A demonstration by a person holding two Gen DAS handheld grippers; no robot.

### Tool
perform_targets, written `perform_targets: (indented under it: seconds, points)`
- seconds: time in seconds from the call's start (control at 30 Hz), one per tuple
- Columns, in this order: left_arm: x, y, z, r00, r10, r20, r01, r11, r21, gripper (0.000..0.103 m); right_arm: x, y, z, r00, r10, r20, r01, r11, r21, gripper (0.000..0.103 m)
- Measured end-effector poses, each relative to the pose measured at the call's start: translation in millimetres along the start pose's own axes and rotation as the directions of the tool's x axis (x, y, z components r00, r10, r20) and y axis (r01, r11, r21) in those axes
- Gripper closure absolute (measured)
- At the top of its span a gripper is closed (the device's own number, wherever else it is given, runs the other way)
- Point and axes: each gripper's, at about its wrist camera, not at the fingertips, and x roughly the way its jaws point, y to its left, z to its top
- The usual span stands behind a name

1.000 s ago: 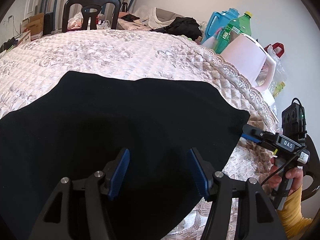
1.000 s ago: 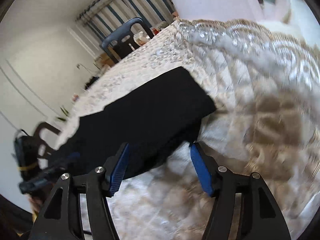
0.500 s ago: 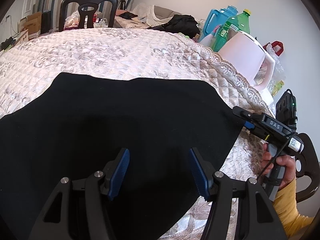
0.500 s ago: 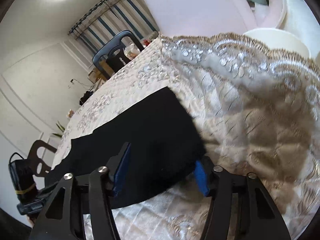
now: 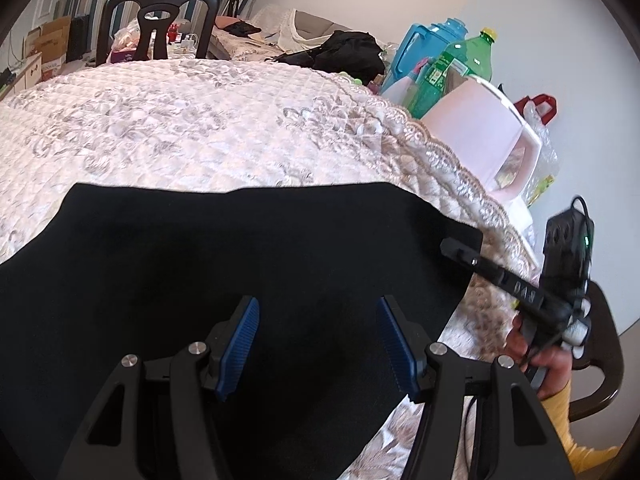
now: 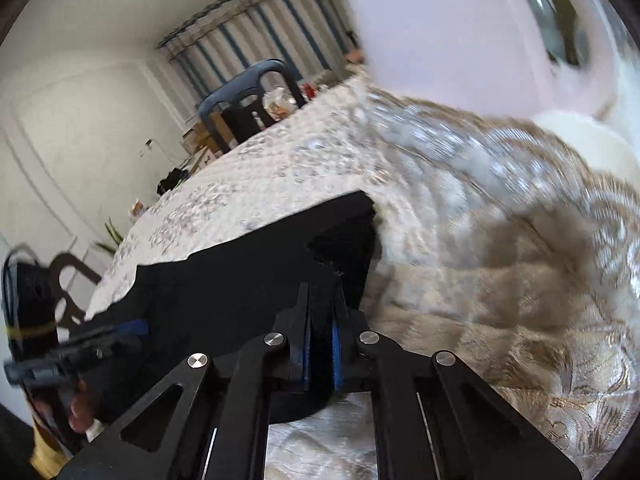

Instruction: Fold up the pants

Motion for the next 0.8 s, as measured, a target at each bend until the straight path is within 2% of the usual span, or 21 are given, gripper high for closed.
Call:
perform_targets:
  seconds: [0.2,0.43,0.8]
  points:
    - [11,-3,21,0.996,-0.088,0.0,0.088,0.996,-0.031,0.037,0,26,-5,1.0,0.008,0.007,-0.007,0.994,-0.109,0.096]
    - [36,-14,45,0.974,-0.224,-0.032,0.221,0.972,-0.075,0.029,-1,50,-13,1.0,0.004,0.002,-0.003,0.976,-0.219,0.096]
    - [64,-28,60,0.962,-0.255,-0.095,0.248,0.966,-0.076,0.027,-4,67,-28,0.998,0.058,-0.027,-0.063,0.951,-0.303,0.096]
